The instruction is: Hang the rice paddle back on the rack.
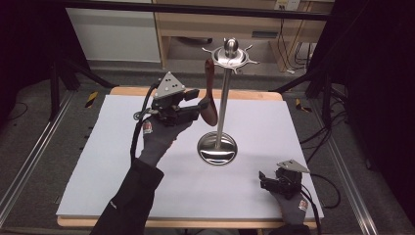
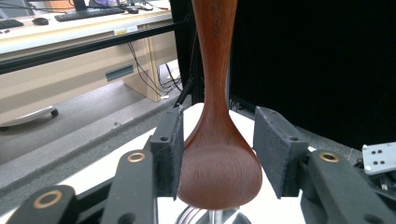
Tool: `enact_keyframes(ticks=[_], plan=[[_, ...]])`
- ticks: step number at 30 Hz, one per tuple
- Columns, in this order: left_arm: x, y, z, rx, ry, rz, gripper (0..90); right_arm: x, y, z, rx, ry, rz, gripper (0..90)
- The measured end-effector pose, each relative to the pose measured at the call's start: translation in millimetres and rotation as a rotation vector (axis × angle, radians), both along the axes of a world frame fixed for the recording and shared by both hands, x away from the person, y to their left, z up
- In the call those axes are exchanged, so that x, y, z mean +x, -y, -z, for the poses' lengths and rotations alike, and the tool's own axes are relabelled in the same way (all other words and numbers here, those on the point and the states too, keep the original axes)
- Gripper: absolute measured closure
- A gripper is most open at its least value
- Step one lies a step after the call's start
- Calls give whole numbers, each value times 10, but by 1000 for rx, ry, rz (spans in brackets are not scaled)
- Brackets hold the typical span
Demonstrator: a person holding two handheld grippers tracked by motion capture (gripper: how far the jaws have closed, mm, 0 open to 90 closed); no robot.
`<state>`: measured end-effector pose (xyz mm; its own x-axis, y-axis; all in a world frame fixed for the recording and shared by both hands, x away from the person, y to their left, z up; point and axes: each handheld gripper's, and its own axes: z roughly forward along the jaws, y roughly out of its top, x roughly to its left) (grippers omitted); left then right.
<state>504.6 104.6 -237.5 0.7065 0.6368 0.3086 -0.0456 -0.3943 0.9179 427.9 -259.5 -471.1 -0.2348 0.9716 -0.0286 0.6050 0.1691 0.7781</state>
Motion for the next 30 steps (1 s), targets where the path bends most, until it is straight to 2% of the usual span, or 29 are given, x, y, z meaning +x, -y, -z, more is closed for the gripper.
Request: enact_keyframes(ticks=[2,3,4,5,10,14,17,18,25,26,27,30], plan=[[-1,-43,2,37,-6,52,488,0,2,2,-1,1,0,116],[26,-83,-15,88,26,95,488,0,2,2,-1,1,0,116],[-40,-82,44,34,-59,86,478,0,2,3,-1,2,1,116],[-197,-8,146,-156,-215,-6,470,0,4,2,-1,0,1,115],[-260,-149,279,-127,-200,-19,440,-1,6,3,-2,-1,3,114],[-320,-273,441,-143,-240,-35,433,-1,3,5,-4,0,4,113],[-335,-367,569,-143,-254,-48,431,-1,2,7,-6,1,4,112],[-342,-398,613,-143,-272,-56,431,-1,3,8,-6,1,4,110],[-354,-576,926,-134,-320,-96,422,1,7,16,-8,-2,11,105],[-359,-622,1007,-131,-332,-106,420,1,6,17,-8,-3,11,105],[-359,-622,1007,-131,-332,-106,419,1,6,17,-8,-3,11,105],[-375,-690,1124,-136,-350,-115,417,1,8,18,-10,-3,12,103]])
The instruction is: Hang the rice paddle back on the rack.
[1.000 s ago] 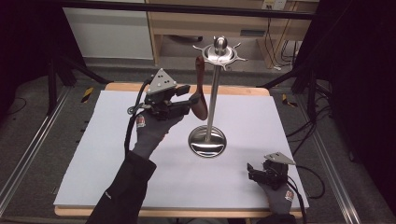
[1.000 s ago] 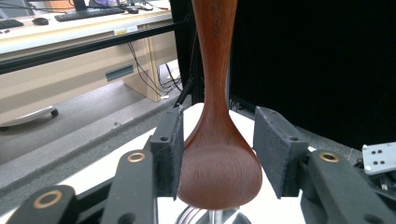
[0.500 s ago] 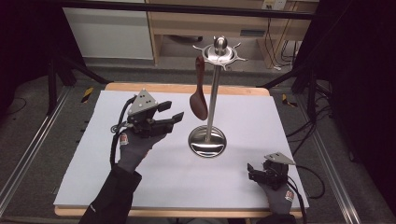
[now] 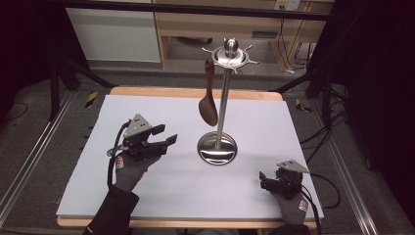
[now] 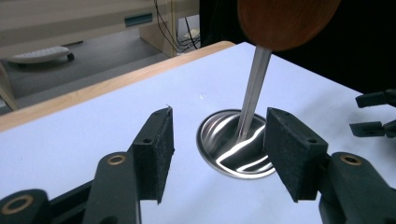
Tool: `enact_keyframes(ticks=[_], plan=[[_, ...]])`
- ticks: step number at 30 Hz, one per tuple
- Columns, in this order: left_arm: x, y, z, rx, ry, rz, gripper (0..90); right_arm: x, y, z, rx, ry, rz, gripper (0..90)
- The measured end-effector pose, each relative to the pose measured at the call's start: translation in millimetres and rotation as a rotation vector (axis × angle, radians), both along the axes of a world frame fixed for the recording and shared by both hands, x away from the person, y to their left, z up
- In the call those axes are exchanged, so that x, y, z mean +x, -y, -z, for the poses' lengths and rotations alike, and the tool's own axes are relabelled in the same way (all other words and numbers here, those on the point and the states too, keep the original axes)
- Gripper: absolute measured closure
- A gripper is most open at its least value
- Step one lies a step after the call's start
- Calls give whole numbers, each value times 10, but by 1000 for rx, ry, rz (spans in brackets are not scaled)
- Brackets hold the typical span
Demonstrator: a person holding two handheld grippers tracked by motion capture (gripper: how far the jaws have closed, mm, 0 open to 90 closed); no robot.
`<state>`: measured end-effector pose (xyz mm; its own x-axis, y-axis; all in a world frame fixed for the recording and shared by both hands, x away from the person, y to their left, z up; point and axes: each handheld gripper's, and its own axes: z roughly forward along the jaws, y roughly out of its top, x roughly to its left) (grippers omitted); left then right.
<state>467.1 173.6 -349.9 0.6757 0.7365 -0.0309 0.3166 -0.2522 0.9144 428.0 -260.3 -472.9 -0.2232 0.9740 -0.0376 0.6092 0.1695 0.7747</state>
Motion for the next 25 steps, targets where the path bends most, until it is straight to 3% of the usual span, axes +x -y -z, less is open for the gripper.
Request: enact_keyframes(ticks=[11,16,20,25], plan=[[-97,-326,419,7,-48,-67,408,3,10,10,-2,-3,8,94],[-146,-504,632,35,-67,-119,402,0,23,12,1,-5,14,92],[-158,-587,735,26,-85,-140,399,1,26,15,3,-9,19,91],[-167,-673,837,60,-101,-171,389,0,30,18,-1,-11,20,91]])
